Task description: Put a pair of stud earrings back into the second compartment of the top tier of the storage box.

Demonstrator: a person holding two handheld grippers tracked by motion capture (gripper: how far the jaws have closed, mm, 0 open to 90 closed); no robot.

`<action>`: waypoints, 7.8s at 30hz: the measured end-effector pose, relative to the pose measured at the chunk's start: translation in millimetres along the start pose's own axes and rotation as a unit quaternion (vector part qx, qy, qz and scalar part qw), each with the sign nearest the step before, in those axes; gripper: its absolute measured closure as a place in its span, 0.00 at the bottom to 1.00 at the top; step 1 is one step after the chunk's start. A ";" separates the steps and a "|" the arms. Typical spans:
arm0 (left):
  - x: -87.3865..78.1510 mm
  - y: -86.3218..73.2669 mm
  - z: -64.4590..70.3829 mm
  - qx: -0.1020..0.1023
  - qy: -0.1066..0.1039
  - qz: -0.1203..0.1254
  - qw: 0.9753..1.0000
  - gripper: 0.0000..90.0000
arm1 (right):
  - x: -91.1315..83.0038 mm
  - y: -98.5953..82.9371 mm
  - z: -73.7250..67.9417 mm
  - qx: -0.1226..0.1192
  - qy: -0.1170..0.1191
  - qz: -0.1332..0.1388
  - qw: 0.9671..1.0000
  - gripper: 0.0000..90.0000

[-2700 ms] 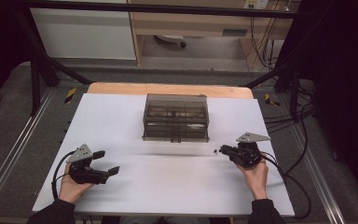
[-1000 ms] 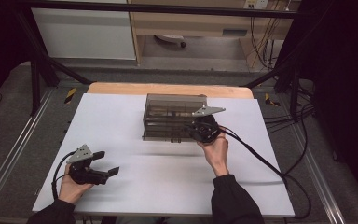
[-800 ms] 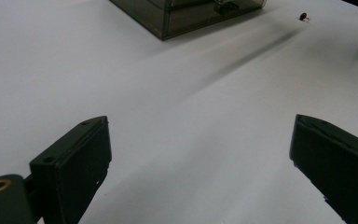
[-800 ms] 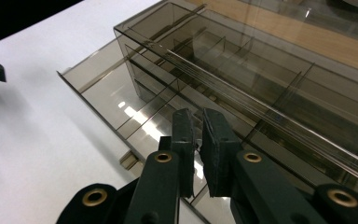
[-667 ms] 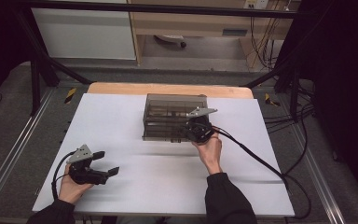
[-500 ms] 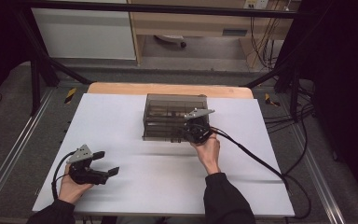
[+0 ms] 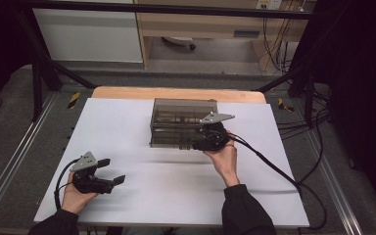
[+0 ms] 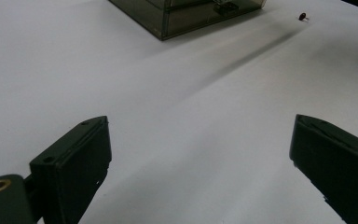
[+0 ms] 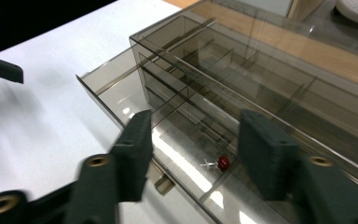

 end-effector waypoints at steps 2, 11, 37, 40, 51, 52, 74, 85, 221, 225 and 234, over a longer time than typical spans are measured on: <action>-0.1 0.1 0.1 0.000 0.000 0.000 1.000 0.05 | -7.3 0.8 -0.4 0.004 0.004 0.008 1.000 0.39; 0.3 -0.1 0.3 0.000 0.000 -0.001 1.000 0.05 | -38.5 -10.5 8.0 0.012 -0.013 0.015 1.000 0.11; 0.8 -0.6 0.3 0.000 0.000 -0.004 1.000 0.05 | -68.8 -94.4 59.3 0.055 -0.048 0.009 0.997 0.01; 0.9 -0.7 0.3 0.000 0.000 -0.004 1.000 0.05 | -64.7 -103.8 65.1 0.062 -0.050 0.003 0.997 0.02; 1.5 -1.0 0.8 0.002 -0.001 -0.006 1.000 0.05 | -46.4 -125.5 78.3 0.066 -0.075 -0.024 0.995 0.17; 1.4 -1.0 0.8 0.002 -0.001 -0.005 1.000 0.05 | -44.5 -126.7 78.6 0.062 -0.078 -0.028 0.995 0.19; 1.6 -1.1 0.9 0.002 -0.002 -0.006 1.000 0.05 | -24.8 -140.2 77.1 0.070 -0.096 -0.064 0.991 0.72; 1.5 -1.0 0.8 0.002 -0.001 -0.005 1.000 0.05 | -20.1 -143.1 77.3 0.074 -0.097 -0.071 0.990 0.84; 2.4 -2.4 0.5 0.002 -0.001 -0.009 1.000 0.05 | 37.2 -11.3 -6.5 0.002 0.000 -0.041 0.999 0.91; 2.7 -2.4 0.6 0.002 -0.002 -0.009 1.000 0.05 | 42.0 -13.5 -6.4 0.004 0.000 -0.044 0.999 0.91; 2.7 -2.4 0.7 0.002 -0.002 -0.009 1.000 0.05 | 45.9 -15.3 -4.8 0.003 -0.005 -0.047 0.999 0.88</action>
Point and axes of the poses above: each handheld gripper's, and its own axes: x roughly forward along the jaws, y roughly out of its top, z roughly to its right, the point moved 7 cm from there along x, roughly forward along the jaws, and after that the axes turned 2 degrees about -y, right-handed, at the moved point
